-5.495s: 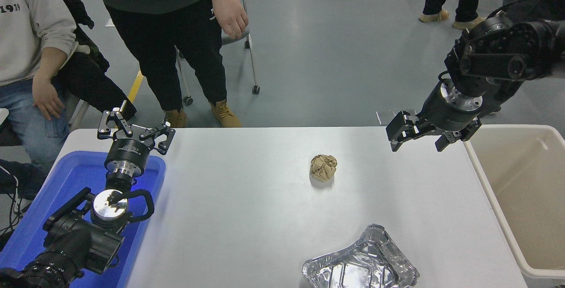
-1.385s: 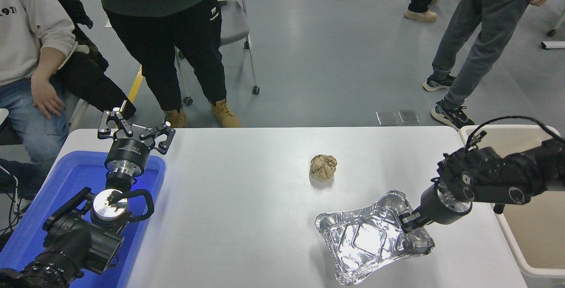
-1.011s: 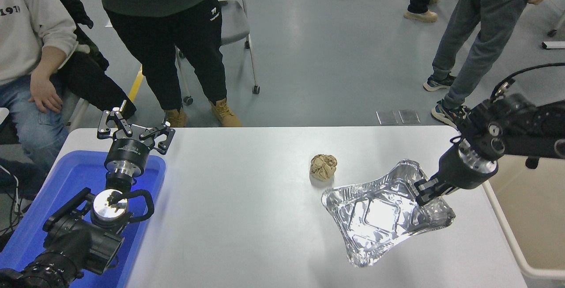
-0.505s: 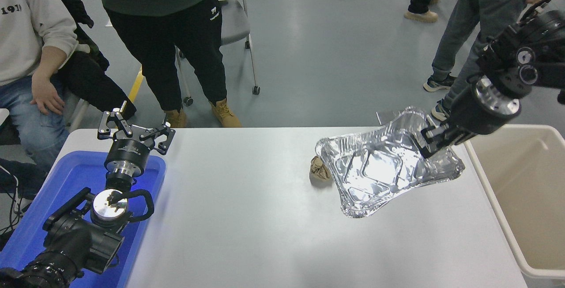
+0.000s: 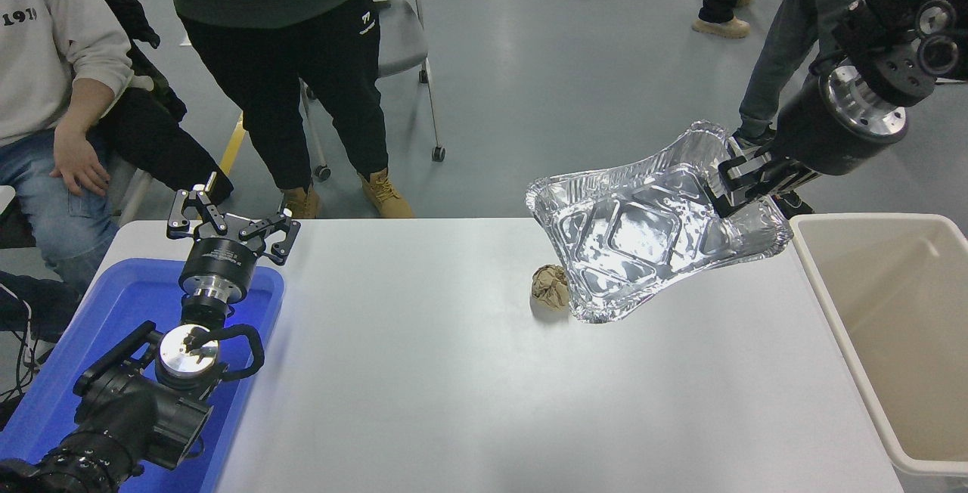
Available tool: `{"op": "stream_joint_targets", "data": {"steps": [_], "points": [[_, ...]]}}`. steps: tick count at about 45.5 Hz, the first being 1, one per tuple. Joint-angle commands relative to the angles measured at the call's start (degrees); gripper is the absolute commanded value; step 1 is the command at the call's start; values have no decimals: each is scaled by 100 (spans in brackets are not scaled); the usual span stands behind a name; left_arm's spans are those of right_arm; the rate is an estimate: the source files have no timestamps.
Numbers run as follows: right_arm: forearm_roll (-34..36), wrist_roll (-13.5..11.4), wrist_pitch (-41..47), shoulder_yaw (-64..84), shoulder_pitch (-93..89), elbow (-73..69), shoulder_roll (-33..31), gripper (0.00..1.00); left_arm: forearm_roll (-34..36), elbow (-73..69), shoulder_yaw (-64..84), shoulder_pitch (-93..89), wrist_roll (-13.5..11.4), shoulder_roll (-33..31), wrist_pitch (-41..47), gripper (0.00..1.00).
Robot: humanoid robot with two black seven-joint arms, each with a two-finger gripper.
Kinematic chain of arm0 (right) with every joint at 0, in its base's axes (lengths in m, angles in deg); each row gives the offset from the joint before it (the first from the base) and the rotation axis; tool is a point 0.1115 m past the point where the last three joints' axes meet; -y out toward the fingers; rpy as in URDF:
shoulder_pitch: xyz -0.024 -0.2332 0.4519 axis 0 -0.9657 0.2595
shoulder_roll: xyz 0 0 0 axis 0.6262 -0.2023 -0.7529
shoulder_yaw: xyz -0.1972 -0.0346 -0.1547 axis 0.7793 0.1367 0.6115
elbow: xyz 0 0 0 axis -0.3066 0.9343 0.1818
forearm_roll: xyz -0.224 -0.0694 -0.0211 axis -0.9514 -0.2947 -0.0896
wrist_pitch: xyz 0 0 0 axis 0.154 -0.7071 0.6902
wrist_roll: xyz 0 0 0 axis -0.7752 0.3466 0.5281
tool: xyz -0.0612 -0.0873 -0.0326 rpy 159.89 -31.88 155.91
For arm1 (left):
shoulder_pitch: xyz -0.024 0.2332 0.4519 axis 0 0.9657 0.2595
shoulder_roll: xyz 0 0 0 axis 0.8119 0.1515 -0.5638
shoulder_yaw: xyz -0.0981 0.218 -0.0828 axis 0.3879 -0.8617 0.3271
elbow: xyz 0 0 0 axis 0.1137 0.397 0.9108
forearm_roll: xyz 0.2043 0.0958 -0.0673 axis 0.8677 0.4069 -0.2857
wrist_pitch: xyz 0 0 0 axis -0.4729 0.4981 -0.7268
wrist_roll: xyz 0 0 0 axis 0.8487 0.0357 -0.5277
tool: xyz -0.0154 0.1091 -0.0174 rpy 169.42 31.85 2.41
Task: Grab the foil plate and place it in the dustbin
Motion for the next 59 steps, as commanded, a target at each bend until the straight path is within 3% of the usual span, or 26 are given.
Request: {"op": "stream_joint_targets", "data": {"steps": [1, 23, 41, 47, 59], "points": [[33, -4, 5, -18, -456, 851, -16, 0, 1, 0, 0, 3, 0, -1, 3, 99], [877, -21, 5, -27, -2759, 4042, -51, 0, 1, 0, 0, -6, 0, -1, 3, 99], [1598, -92, 5, 17, -4244, 4957, -253, 0, 1, 0, 0, -6, 0, -1, 3, 99], [1633, -118, -714, -45, -4833, 5211, -271, 0, 1, 0, 0, 3, 0, -1, 3, 99], [2748, -987, -1760, -221, -5844, 5897, -288, 0, 1, 0, 0, -6, 0, -1, 3, 99]]}}
